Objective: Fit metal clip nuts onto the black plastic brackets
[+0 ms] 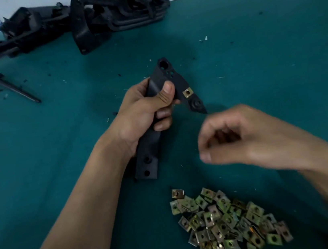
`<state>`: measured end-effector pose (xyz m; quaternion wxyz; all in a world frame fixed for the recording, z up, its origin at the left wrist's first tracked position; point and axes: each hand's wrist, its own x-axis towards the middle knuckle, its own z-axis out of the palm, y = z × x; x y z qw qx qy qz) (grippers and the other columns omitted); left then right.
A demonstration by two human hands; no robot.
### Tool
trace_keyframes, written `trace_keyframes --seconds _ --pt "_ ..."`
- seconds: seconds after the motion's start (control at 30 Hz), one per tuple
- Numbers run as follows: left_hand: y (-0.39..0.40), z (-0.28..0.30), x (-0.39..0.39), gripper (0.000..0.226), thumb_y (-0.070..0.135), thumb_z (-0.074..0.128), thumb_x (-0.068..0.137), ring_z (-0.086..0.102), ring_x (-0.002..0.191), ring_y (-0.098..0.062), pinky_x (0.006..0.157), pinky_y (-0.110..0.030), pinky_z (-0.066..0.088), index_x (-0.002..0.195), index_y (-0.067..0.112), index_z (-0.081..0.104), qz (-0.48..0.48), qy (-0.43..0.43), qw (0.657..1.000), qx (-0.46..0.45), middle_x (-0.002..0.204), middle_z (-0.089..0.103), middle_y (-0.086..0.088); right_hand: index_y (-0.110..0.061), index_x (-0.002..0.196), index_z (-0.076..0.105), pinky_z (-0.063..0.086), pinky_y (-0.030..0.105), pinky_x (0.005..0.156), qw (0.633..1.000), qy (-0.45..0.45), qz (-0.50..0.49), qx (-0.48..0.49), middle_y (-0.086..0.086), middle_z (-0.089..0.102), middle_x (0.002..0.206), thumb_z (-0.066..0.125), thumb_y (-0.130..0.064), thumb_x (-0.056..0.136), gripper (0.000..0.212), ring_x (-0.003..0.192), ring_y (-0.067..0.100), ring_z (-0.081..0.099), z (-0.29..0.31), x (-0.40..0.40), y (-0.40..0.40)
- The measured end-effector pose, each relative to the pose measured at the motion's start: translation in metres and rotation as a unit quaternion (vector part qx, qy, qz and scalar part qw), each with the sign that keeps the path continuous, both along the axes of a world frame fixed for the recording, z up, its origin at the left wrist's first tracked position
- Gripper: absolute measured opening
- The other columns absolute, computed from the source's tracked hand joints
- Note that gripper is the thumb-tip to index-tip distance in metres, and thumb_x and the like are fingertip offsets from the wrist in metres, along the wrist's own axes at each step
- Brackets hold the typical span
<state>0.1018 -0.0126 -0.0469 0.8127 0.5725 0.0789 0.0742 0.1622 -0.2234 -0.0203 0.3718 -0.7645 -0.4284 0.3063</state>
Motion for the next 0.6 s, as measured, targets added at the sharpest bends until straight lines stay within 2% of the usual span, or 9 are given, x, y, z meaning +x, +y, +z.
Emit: trace_keyframes --seconds 0.07,0.13,0.2,0.23,0.33,0.4,0.5,0.6 --pt "0.001 0.001 0.0 0.02 0.023 0.062 0.088 0.032 0.05 -0.007 0.038 -0.017 0.03 0.091 0.005 0.054 -0.015 0.002 1.0 -0.001 0.07 0.058 -0.003 -0.042 0.097 0.073 0.046 0.021 0.062 1.0 -0.011 0.021 -0.011 -0.011 0.065 0.091 0.074 -0.057 0.078 0.024 0.073 0.008 0.059 -0.003 -0.019 -0.022" --pt "0.003 0.002 0.001 0.019 0.021 0.061 0.091 0.032 0.051 -0.008 0.039 -0.018 0.03 0.095 0.004 0.054 -0.03 0.004 0.999 0.008 0.072 0.059 -0.004 -0.05 0.106 0.07 0.047 0.019 0.062 0.998 -0.052 0.023 -0.002 -0.012 0.063 0.1 0.068 -0.062 0.082 0.027 0.078 0.012 0.06 -0.009 -0.037 -0.033" --pt "0.003 0.002 0.0 0.02 0.021 0.062 0.091 0.032 0.051 -0.009 0.039 -0.019 0.031 0.095 0.003 0.055 -0.035 0.013 0.999 0.01 0.073 0.06 -0.004 -0.05 0.111 0.07 0.046 0.02 0.059 0.995 -0.094 0.03 0.012 -0.012 0.062 0.102 0.067 -0.056 0.088 0.024 0.079 0.014 0.063 -0.015 -0.046 -0.035" --pt "0.003 0.002 -0.001 0.019 0.02 0.062 0.092 0.033 0.051 -0.009 0.04 -0.019 0.032 0.095 0.003 0.055 -0.035 0.017 0.999 0.009 0.073 0.06 -0.005 -0.048 0.112 0.071 0.048 0.025 0.06 0.994 -0.106 0.031 0.016 -0.012 0.062 0.102 0.067 -0.053 0.09 0.023 0.08 0.015 0.063 -0.017 -0.049 -0.035" --pt "0.003 0.001 -0.002 0.016 0.017 0.061 0.096 0.033 0.051 -0.01 0.04 -0.019 0.031 0.095 0.002 0.055 -0.035 0.02 0.999 0.007 0.073 0.061 -0.006 -0.045 0.104 0.071 0.052 0.04 0.062 0.993 -0.116 0.019 0.017 -0.011 0.062 0.1 0.066 -0.051 0.091 0.015 0.081 0.018 0.064 -0.019 -0.052 -0.033" --pt "0.003 0.0 -0.001 0.02 0.019 0.064 0.092 0.034 0.05 -0.009 0.04 -0.019 0.032 0.094 0.002 0.055 -0.036 0.014 0.999 0.002 0.073 0.062 -0.006 -0.043 0.1 0.07 0.051 0.042 0.062 0.993 -0.116 0.02 0.02 -0.009 0.063 0.099 0.065 -0.052 0.091 0.014 0.079 0.02 0.063 -0.019 -0.051 -0.031" --pt "0.004 -0.004 -0.001 0.025 0.023 0.067 0.088 0.035 0.049 -0.009 0.04 -0.02 0.032 0.095 0.001 0.056 -0.044 0.005 0.999 -0.008 0.073 0.062 -0.006 -0.031 0.097 0.073 0.05 0.034 0.067 0.996 -0.054 0.004 0.076 -0.003 0.066 0.094 0.071 -0.047 0.089 0.018 0.078 0.02 0.061 -0.02 -0.044 -0.03" --pt "0.008 -0.009 -0.001 0.023 0.025 0.07 0.088 0.036 0.05 -0.009 0.041 -0.02 0.034 0.093 0.004 0.06 -0.049 -0.001 0.999 -0.012 0.077 0.062 -0.009 -0.02 0.088 0.073 0.047 0.028 0.063 0.977 0.112 -0.072 0.165 0.009 0.066 0.084 0.087 -0.041 0.076 0.028 0.069 0.021 0.058 -0.021 -0.03 -0.031"
